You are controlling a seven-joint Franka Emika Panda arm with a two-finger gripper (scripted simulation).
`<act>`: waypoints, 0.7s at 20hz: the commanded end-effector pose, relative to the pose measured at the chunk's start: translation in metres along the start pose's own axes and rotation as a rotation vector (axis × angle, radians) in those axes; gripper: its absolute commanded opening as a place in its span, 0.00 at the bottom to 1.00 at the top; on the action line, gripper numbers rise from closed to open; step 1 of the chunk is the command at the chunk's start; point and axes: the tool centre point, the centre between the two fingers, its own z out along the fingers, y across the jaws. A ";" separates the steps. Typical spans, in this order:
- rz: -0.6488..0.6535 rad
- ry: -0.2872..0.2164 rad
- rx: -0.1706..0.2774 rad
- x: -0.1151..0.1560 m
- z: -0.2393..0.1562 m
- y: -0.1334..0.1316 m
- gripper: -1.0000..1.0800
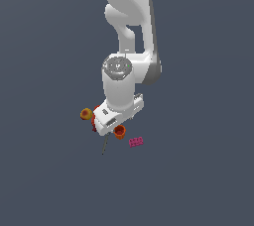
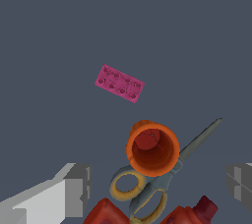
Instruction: Pick up a designated object from a clutter of objects.
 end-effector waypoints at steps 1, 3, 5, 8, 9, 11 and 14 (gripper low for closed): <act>-0.042 0.000 0.000 -0.002 0.013 0.003 0.96; -0.067 0.000 0.001 -0.004 0.021 0.005 0.96; -0.088 0.000 0.002 -0.005 0.027 0.006 0.96; -0.110 0.000 0.002 -0.007 0.034 0.008 0.96; -0.115 0.000 0.002 -0.007 0.036 0.008 0.96; -0.122 0.000 0.003 -0.008 0.038 0.009 0.96; -0.120 -0.001 0.003 -0.008 0.038 0.008 0.96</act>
